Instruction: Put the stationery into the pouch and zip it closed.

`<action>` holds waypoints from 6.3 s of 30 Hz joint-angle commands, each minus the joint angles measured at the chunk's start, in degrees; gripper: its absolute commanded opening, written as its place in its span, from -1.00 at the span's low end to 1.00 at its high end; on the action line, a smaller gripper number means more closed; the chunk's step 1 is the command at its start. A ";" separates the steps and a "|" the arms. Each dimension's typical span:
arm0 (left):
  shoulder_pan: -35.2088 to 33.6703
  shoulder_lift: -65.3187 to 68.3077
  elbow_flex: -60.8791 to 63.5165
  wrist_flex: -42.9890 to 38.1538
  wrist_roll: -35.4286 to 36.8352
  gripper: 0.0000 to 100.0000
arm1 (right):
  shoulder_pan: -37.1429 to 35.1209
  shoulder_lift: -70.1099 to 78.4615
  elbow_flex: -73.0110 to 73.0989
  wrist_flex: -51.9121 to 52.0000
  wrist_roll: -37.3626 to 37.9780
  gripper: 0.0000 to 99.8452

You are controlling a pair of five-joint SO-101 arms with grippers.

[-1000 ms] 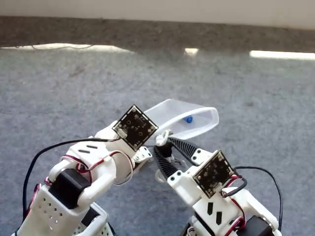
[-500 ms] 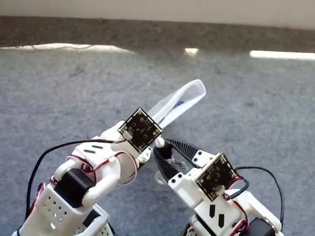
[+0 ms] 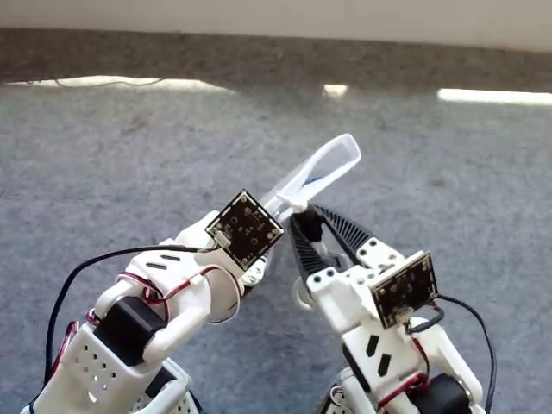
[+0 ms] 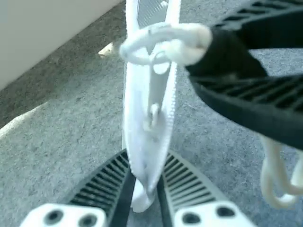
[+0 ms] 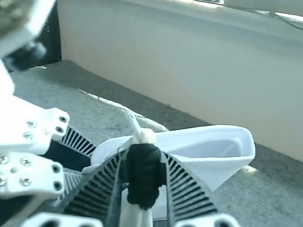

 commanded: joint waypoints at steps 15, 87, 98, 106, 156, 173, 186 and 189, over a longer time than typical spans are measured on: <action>-0.31 -7.87 1.98 2.64 -2.81 -0.99 | 8.84 -0.22 5.93 -13.23 -0.35 -0.99; 0.31 -14.29 -4.09 5.89 2.11 -0.65 | -0.84 -0.84 5.23 -2.42 -0.26 -0.99; 0.40 -14.29 -3.12 5.54 1.93 -0.91 | -0.84 -0.84 5.23 -2.42 -0.26 -0.99; 0.48 -14.20 -0.84 5.54 -3.08 -0.99 | -0.75 -0.84 5.23 -2.68 -0.26 -0.99; -5.76 -14.29 -0.48 8.00 -3.34 -0.99 | 20.62 18.95 0.31 -13.41 -5.98 -0.99; -5.76 -14.29 -0.40 8.00 -3.34 -0.99 | 25.54 25.98 0.31 -19.03 -5.98 -0.99; -8.40 -14.29 -0.40 8.00 -3.08 -0.99 | 33.10 36.35 -5.05 -19.65 -10.29 -0.99; -8.40 -14.29 -0.40 8.00 -3.08 -0.99 | 33.10 36.35 -5.05 -19.65 -10.29 -0.99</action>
